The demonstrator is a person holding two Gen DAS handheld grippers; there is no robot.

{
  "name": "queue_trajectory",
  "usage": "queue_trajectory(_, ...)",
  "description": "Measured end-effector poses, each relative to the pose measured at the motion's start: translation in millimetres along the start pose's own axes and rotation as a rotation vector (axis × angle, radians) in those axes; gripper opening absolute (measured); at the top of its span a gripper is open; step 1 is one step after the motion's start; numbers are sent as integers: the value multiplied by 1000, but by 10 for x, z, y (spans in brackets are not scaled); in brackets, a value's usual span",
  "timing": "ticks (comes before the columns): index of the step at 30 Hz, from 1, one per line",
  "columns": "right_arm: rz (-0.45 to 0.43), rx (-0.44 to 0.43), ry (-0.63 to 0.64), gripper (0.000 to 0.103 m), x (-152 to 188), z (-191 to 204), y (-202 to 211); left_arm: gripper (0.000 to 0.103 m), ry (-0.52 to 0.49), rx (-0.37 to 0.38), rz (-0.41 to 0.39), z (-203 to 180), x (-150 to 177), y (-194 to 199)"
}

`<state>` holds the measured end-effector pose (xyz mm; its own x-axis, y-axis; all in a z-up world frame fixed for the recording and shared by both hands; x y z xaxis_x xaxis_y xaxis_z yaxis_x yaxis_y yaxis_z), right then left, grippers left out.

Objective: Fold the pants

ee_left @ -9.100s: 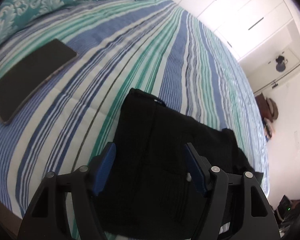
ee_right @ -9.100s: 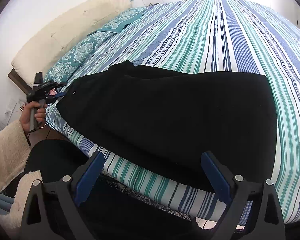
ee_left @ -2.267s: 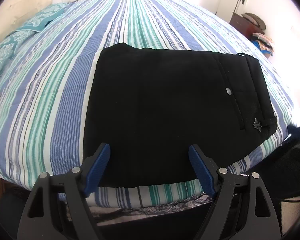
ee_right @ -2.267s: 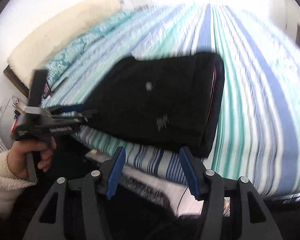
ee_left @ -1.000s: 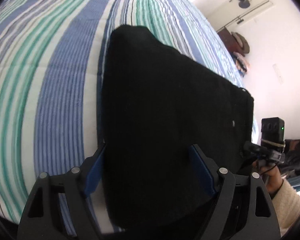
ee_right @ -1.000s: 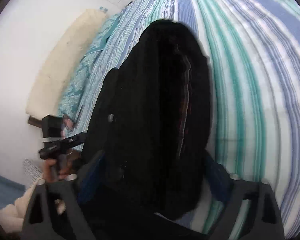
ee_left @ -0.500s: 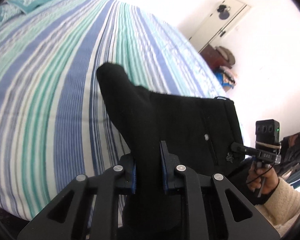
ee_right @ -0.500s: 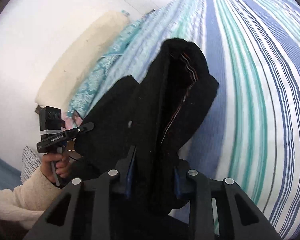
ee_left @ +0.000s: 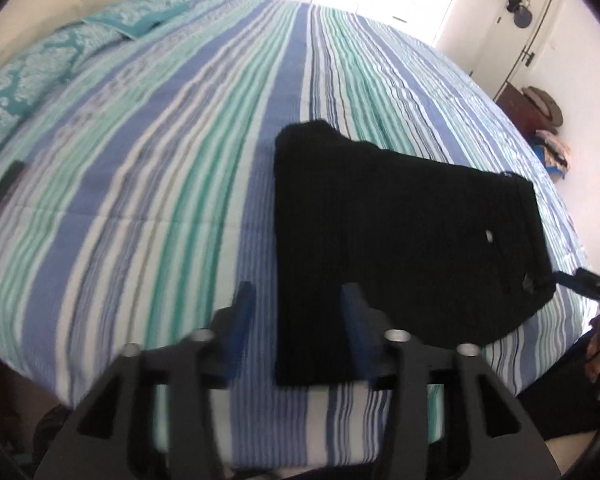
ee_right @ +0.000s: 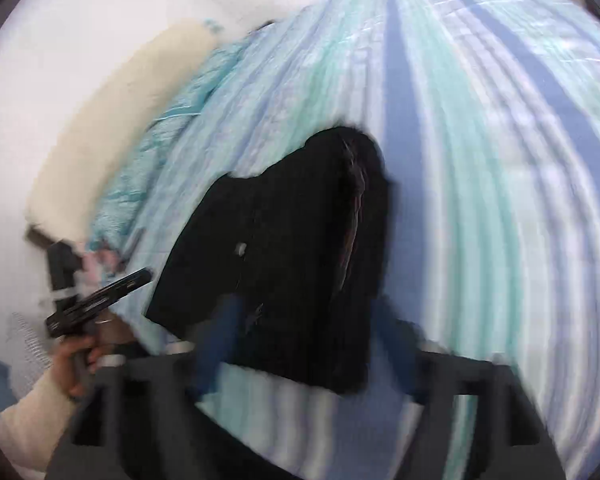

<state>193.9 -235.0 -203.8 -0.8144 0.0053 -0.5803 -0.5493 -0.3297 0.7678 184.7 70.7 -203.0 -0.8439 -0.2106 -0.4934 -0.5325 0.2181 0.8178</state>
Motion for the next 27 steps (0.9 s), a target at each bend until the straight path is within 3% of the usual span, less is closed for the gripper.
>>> queue_trajectory(1,-16,24,-2,103,79,-41,151,69,-37,-45,-54,-18,24,168)
queue_trajectory(4,-27,113,26,103,229,-51,546,70,-130,-105,-184,-263,25,635)
queue_trajectory(6,-42,226,95,103,255,97,859,74,-150,-148,-268,-457,15,965)
queue_trajectory(8,-39,348,185,103,142,318,1077,76,-160,-158,-300,-667,27,1236)
queue_trajectory(10,-40,437,251,103,41,470,1341,76,-131,-160,-324,-848,66,1521)
queue_trajectory(13,-54,512,298,103,-14,809,1638,76,12,-249,-445,-829,169,1883)
queue_trajectory(14,-61,523,301,103,-7,915,1711,76,49,-266,-433,-831,217,1946)
queue_trajectory(15,-65,525,303,103,28,1018,1769,76,44,-239,-359,-869,266,1930)
queue_trajectory(17,-58,518,301,103,113,1221,1813,76,-26,-172,-198,-977,368,1811)
queue_trajectory(19,-46,511,318,103,229,1412,1812,76,-98,-182,-75,-1056,518,1679)
queue_trajectory(27,-28,525,377,103,487,1718,1726,76,-59,-189,-58,-1108,632,1704)
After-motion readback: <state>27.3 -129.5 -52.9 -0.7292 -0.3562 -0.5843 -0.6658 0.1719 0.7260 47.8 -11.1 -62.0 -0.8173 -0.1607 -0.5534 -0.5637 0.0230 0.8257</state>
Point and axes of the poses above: each gripper's, at about its wrist camera, not at the fingertips, and y roughly against the way its jaws point, z to its left, x to its underside, the point moved 6 cm from there along -y, roughly the way its jaws point, and after that the axes turned 13 degrees about y, right-handed, at the moved point
